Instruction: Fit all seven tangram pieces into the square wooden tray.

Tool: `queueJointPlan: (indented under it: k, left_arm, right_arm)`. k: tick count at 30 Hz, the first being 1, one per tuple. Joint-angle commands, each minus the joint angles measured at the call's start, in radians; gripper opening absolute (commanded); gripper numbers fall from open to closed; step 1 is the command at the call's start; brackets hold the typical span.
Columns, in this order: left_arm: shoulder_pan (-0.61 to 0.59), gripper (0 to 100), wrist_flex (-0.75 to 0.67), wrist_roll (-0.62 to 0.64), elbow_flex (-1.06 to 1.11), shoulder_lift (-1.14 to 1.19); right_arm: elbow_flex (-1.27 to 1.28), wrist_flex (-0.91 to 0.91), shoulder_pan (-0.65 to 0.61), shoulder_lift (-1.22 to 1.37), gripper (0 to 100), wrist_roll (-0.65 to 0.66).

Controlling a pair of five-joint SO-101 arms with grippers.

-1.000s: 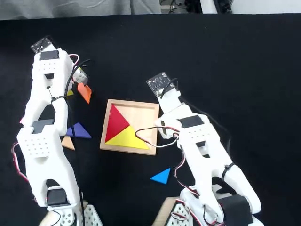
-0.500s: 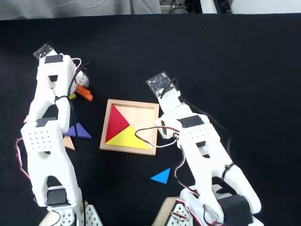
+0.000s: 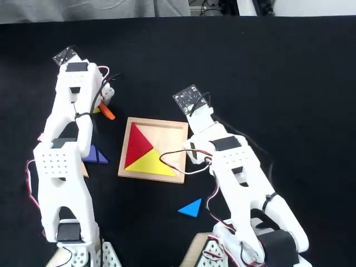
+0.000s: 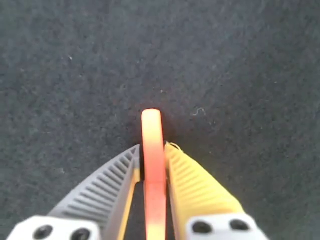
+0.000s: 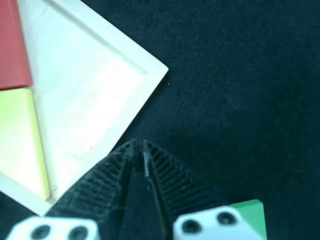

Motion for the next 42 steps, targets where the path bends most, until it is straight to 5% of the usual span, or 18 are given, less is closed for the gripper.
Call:
queueJointPlan:
  k: [1,6,9,13,24,34,42]
  left_arm:
    - [-0.005,8,0.206,-0.095,-0.177,-0.072]
    - [0.022,8,0.514,-0.454,-0.394,-0.112]
    - [0.053,8,0.508,-0.640,-0.321,-0.186]
    - [0.186,8,0.505,-0.710,-0.073,-0.361]
    - [0.478,8,0.270,-0.506,0.346,-0.617]
    - [0.545,8,0.087,-0.146,0.432,-0.493]
    - [0.602,8,-0.048,-0.120,0.533,-0.422]
  right_arm:
    - [-0.002,-0.015,-0.014,0.010,1.2,0.008]
    - [-0.008,-0.015,-0.005,0.008,1.2,0.008]
    - [-0.013,-0.017,0.029,0.001,1.2,0.000]
    - [-0.038,-0.034,0.127,0.001,1.1,-0.043]
    - [-0.068,-0.077,0.327,0.001,1.1,-0.216]
    - [-0.099,-0.080,0.436,0.002,1.1,-0.272]
    - [-0.101,-0.080,0.431,0.001,1.1,-0.272]
